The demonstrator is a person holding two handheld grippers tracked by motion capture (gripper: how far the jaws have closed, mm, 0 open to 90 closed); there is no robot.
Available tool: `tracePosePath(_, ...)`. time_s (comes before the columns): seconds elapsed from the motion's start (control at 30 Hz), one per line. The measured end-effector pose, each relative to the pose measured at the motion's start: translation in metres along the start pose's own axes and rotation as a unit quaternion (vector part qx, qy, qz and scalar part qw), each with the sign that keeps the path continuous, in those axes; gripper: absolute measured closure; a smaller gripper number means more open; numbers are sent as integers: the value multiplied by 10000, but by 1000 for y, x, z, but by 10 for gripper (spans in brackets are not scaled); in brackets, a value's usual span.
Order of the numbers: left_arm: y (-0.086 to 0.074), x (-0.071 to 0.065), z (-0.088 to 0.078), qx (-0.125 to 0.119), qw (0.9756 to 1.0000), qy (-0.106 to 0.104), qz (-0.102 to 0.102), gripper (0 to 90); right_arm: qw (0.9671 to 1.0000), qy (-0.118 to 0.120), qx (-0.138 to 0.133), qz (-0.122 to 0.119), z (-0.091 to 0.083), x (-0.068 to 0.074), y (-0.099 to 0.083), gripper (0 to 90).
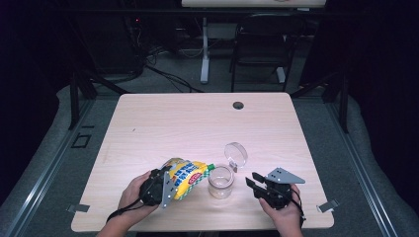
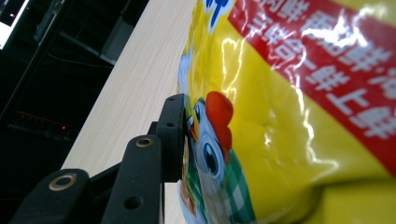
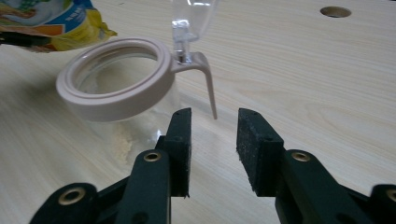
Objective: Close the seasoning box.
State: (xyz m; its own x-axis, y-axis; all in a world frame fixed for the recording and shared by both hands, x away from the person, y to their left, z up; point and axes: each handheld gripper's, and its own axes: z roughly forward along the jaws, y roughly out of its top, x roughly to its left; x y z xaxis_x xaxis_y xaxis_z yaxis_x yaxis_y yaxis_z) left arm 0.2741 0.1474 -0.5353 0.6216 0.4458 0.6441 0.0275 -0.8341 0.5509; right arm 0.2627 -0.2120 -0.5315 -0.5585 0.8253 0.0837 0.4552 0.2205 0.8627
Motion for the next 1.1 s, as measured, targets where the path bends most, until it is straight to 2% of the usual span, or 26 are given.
tracePosePath(0.2, 0, -1, 0, -1, 10000, 74, 46, 641, 9997, 166, -54, -159, -4, 11, 6, 713)
tracePosePath(0.3, 1, -1, 0, 36, 9999, 80, 82, 641, 9996, 209, -110, -156, -7, 15, 9, 749)
tracePosePath(0.5, 2, -2, -1, 37, 9998, 117, 125, 641, 9991, 302, -152, -260, -11, 24, 17, 764)
tracePosePath(0.8, 3, -3, -1, 64, 9998, 99, 153, 641, 9989, 312, -98, -334, -17, 42, 41, 784)
tracePosePath(0.83, 3, -4, -1, 69, 9998, 113, 165, 642, 9986, 432, -144, -263, -17, 44, 47, 790)
tracePosePath(0.93, 4, -4, -1, 104, 9997, 116, 162, 641, 9981, 566, -170, -195, -15, 45, 57, 798)
tracePosePath(1.1, 5, -6, 0, 141, 9995, 164, 234, 642, 9972, 645, -184, -325, -6, 53, 71, 807)
